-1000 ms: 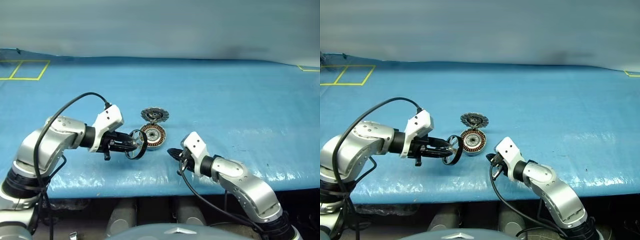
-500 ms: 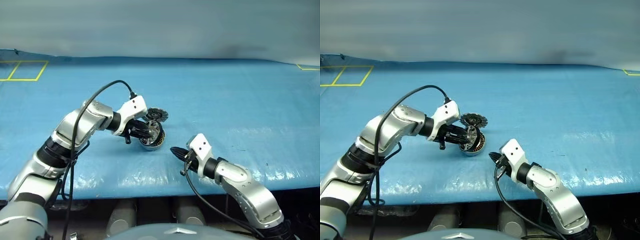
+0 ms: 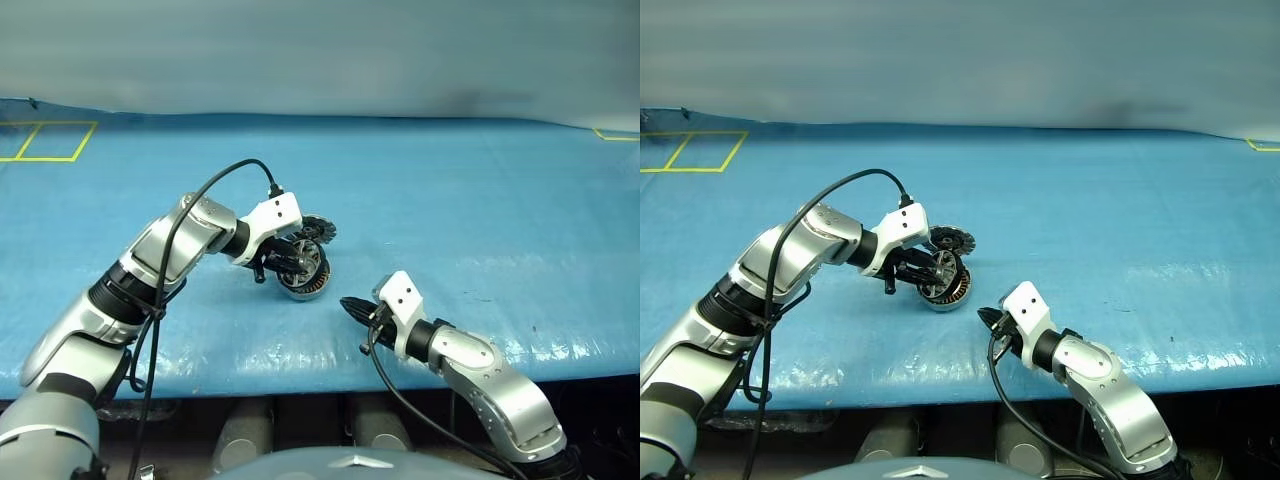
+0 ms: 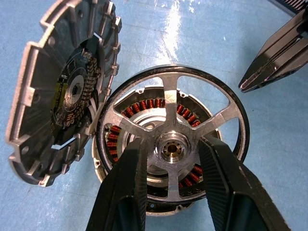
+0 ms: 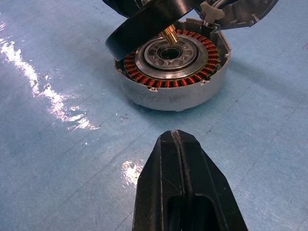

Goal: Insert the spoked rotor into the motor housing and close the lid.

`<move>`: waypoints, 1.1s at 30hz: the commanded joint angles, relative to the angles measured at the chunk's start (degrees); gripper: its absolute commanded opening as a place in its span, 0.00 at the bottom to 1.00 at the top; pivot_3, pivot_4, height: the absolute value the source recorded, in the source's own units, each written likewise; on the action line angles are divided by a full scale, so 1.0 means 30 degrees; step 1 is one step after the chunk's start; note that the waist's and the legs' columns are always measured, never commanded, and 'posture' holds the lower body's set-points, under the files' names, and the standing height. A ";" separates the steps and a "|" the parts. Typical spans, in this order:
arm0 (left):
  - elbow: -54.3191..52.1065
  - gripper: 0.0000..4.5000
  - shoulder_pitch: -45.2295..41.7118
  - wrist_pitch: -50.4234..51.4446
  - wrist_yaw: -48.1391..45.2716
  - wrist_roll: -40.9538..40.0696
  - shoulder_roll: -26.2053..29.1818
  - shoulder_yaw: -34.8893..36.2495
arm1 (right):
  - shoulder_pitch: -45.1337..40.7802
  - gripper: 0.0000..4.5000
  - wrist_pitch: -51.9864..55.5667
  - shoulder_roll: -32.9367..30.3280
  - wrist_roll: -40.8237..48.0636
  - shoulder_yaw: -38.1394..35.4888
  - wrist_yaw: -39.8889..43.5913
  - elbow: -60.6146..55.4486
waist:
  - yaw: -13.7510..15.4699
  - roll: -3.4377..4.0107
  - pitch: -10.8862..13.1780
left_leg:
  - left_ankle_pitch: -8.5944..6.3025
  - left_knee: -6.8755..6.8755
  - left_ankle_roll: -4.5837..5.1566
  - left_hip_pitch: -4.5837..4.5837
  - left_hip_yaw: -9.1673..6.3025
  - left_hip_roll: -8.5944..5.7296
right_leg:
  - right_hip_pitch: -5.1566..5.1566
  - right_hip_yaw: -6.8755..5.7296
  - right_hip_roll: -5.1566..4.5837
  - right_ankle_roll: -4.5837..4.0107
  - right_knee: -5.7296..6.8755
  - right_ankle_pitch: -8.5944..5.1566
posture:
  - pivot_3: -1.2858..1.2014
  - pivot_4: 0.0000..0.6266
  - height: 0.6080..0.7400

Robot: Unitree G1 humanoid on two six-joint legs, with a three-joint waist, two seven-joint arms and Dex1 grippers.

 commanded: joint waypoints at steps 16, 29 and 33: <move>0.0025 0.29 -0.0809 0.0271 -0.0272 0.0738 0.0654 0.0107 | -0.0439 0.00 -0.0448 0.0305 -0.0062 0.0133 0.0220 0.0170 | -0.0023 0.0000 0.0000 | 0.0000 -0.0004 0.0001 0.0000 0.0000 0.0002 | -0.0005 -0.0001 0.0001 -0.0007 0.0000 -0.0005 | 0.52 0.24 1.00; 0.0711 0.29 -0.1145 -0.0432 -0.0801 0.1249 0.0144 -0.0663 | -0.0191 0.00 -0.0374 0.0408 -0.0147 0.0100 -0.0049 -0.0006 | -0.0001 0.0000 0.0000 | 0.0000 -0.0001 0.0000 0.0001 0.0000 0.0001 | 0.0001 -0.0001 0.0000 -0.0009 -0.0001 -0.0006 | 0.52 0.24 1.00; 0.0902 0.29 -0.1275 -0.0566 -0.1007 0.1436 0.0003 -0.0965 | -0.0160 0.00 -0.0381 0.0431 -0.0160 0.0037 -0.0128 -0.0028 | 0.0008 0.0000 0.0000 | 0.0000 -0.0002 0.0001 0.0001 -0.0001 0.0000 | 0.0000 -0.0001 0.0001 -0.0007 0.0000 -0.0005 | 0.52 0.24 1.00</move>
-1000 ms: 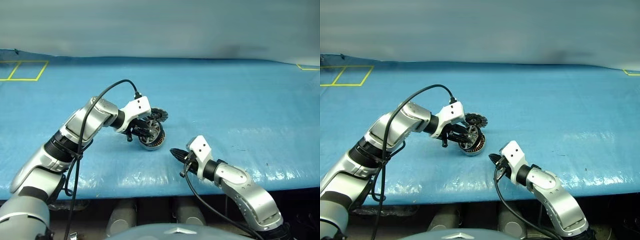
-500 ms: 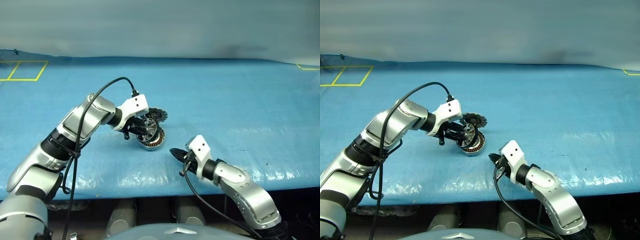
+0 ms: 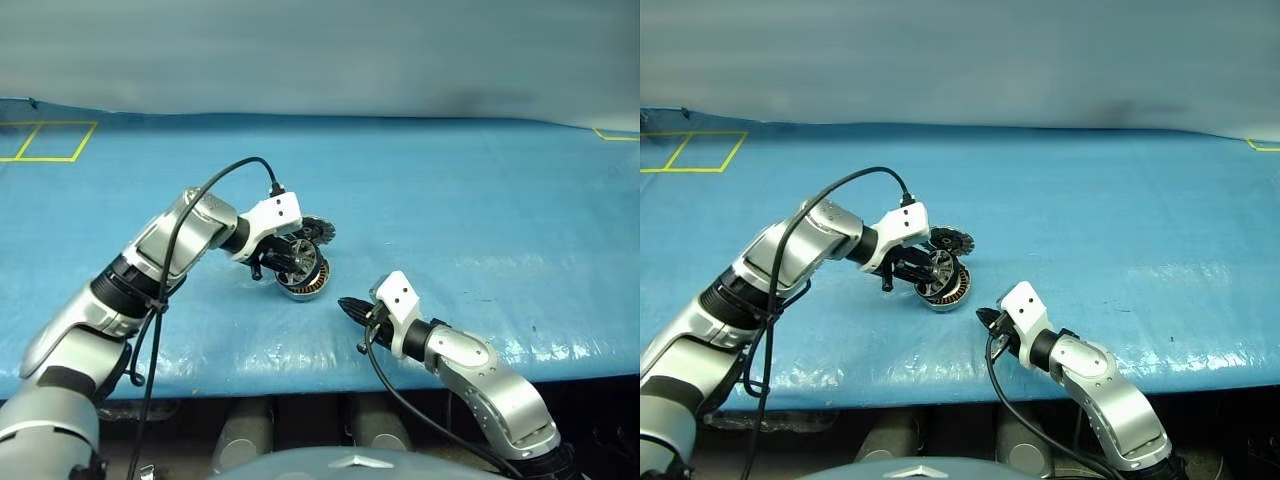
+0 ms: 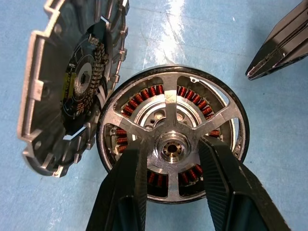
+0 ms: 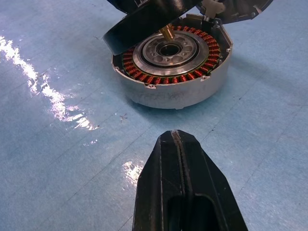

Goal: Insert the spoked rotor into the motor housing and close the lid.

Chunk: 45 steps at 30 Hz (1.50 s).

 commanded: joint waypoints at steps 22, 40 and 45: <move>0.2043 0.29 -0.2080 -0.2358 -0.2950 0.2292 -0.0663 -0.2377 | 0.0113 0.00 -0.0381 0.0158 -0.0180 -0.0283 -0.0520 -0.0818 | 0.0005 0.0000 0.0000 | 0.0000 -0.0002 0.0001 -0.0001 0.0001 -0.0003 | 0.0002 0.0000 -0.0001 0.0000 -0.0003 -0.0002 | 0.52 0.24 1.00; 0.4304 0.29 -0.3354 -0.4063 -0.4648 0.5030 -0.2055 -0.3706 | 0.0236 0.00 -0.0463 0.0232 -0.0387 -0.0345 -0.0673 -0.1000 | 0.0018 0.0003 -0.0003 | 0.0003 0.0004 0.0007 -0.0001 -0.0002 -0.0005 | 0.0010 0.0000 0.0000 -0.0001 -0.0003 -0.0003 | 0.52 0.24 1.00; 0.4341 0.37 -0.3390 -0.4189 -0.5069 0.5309 -0.2317 -0.3642 | 0.0230 0.00 -0.0461 0.0217 -0.0396 -0.0319 -0.0649 -0.0996 | 0.0015 0.0004 -0.0003 | 0.0004 0.0005 0.0008 -0.0001 -0.0002 -0.0006 | 0.0011 0.0000 -0.0001 -0.0002 -0.0002 -0.0005 | 0.52 0.24 1.00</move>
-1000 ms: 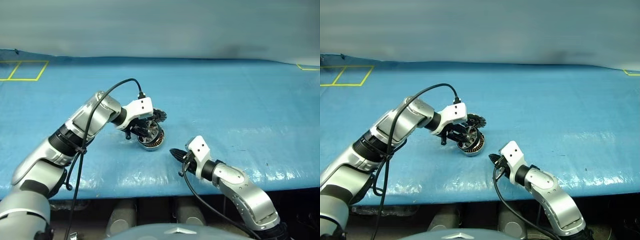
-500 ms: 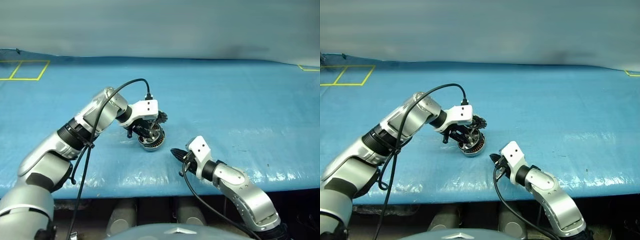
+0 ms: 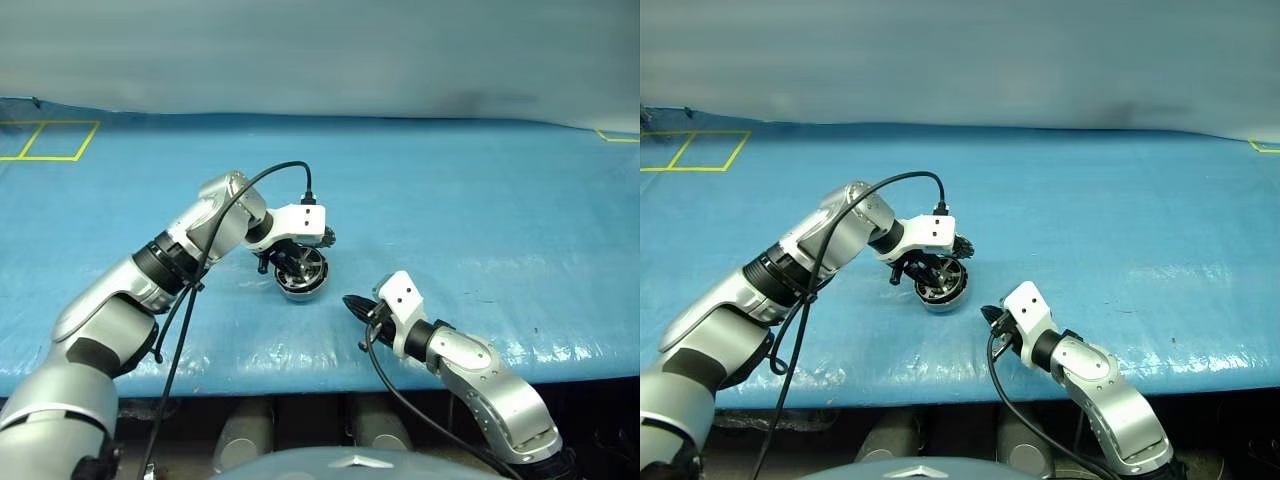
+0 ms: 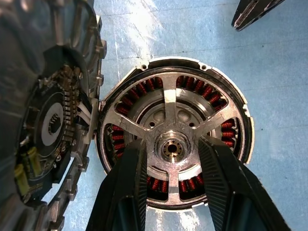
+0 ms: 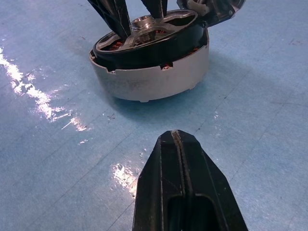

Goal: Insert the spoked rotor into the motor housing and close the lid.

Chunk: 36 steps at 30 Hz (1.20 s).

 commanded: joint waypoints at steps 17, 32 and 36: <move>-0.4991 0.99 0.1187 0.3856 -0.0441 -0.3519 0.0656 0.3685 | -0.0297 0.00 -0.0118 -0.0330 0.0579 -0.0930 0.0594 -0.0936 | -0.0135 0.0002 0.0001 | 0.0000 -0.0014 0.0001 -0.0035 -0.0009 0.0007 | -0.0048 -0.0004 0.0005 0.0039 -0.0005 0.0023 | 0.52 0.24 1.00; -1.3369 0.01 1.3677 0.4463 0.7027 -0.7430 0.0950 1.3002 | -0.2612 0.00 0.2048 0.0508 0.0978 -0.0147 -0.0152 -0.1780 | -0.0122 0.0005 -0.0002 | -0.0002 -0.0037 -0.0005 0.0029 0.0004 0.0019 | -0.0008 0.0013 -0.0009 -0.0032 -0.0006 -0.0014 | 0.52 0.24 1.00; -1.4238 0.01 1.7380 0.1029 0.9659 -0.7572 -0.1533 1.4959 | -0.3787 0.00 0.2583 0.1390 0.0694 0.0935 -0.0558 -0.1114 | 0.0182 -0.0005 -0.0008 | -0.0002 -0.0032 -0.0008 0.0027 -0.0005 0.0008 | 0.0002 0.0005 -0.0038 -0.0049 -0.0018 -0.0022 | 0.52 0.24 1.00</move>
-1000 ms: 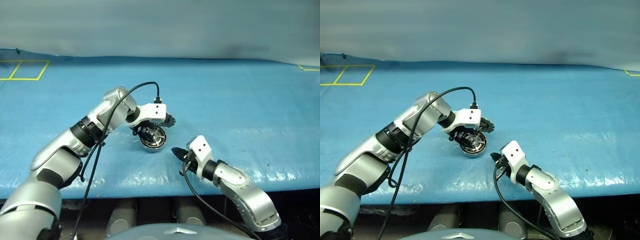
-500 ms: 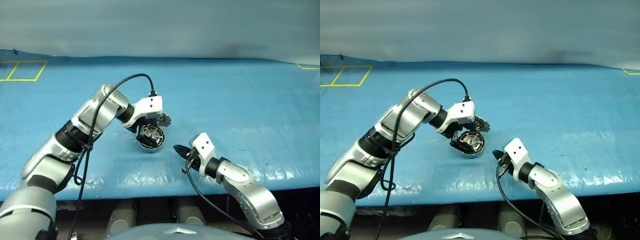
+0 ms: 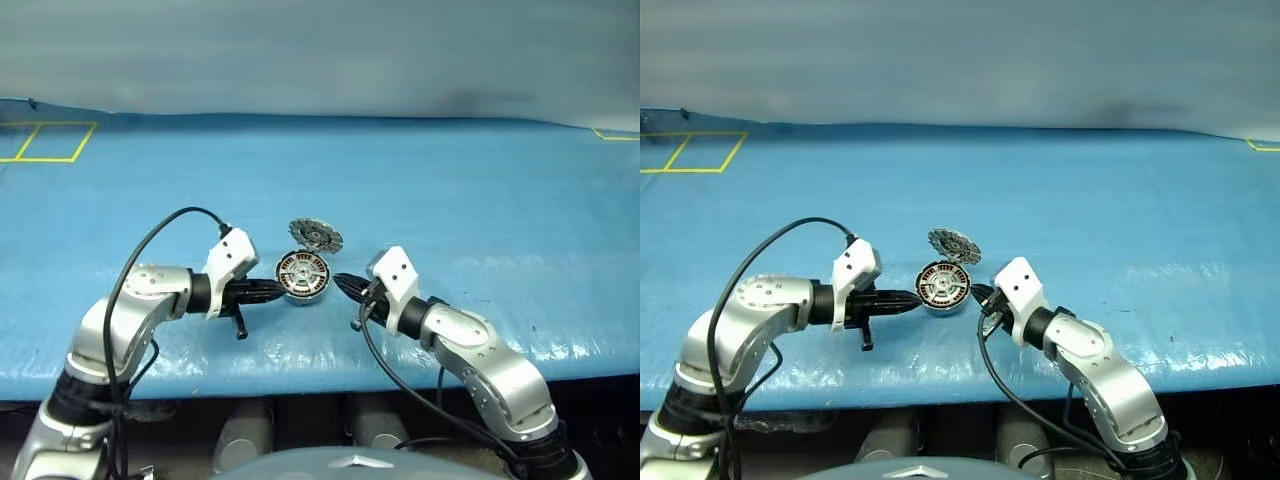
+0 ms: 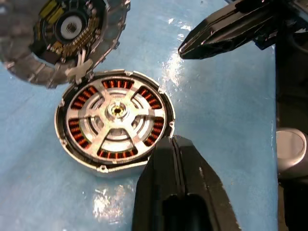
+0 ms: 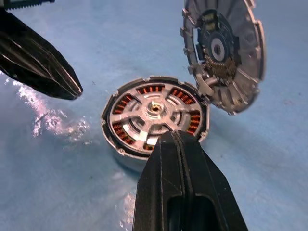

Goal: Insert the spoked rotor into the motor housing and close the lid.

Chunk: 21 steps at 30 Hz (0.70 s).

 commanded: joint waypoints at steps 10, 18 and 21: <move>-0.1203 0.01 0.6665 -0.9716 0.4742 0.1543 -0.2915 0.0406 | -0.3777 0.00 -0.0633 0.3212 -0.1535 0.1498 -0.1640 0.4344 | 0.0193 -0.0005 -0.0012 | 0.0003 0.0000 -0.0003 0.0007 0.0043 -0.0014 | 0.0002 0.0006 -0.0030 -0.0019 -0.0014 0.0005 | 0.52 0.24 1.00; -0.0603 0.01 0.7257 -1.0512 0.6017 0.1472 -0.3186 -0.0209 | -0.3678 0.00 -0.1216 0.3767 -0.1811 0.2096 -0.1091 0.5907 | 0.0060 0.0000 -0.0012 | 0.0003 -0.0023 -0.0002 0.0005 0.0054 -0.0006 | -0.0015 0.0006 -0.0018 -0.0025 -0.0013 0.0001 | 0.52 0.24 1.00; -0.0487 0.01 0.7139 -1.0473 0.6210 0.1316 -0.3212 -0.0192 | -0.3224 0.00 -0.1067 0.3727 -0.1808 0.2336 -0.0887 0.6226 | 0.0004 0.0003 -0.0014 | 0.0003 -0.0024 -0.0002 0.0007 0.0054 -0.0004 | -0.0014 0.0004 -0.0014 -0.0025 -0.0014 0.0000 | 0.52 0.24 1.00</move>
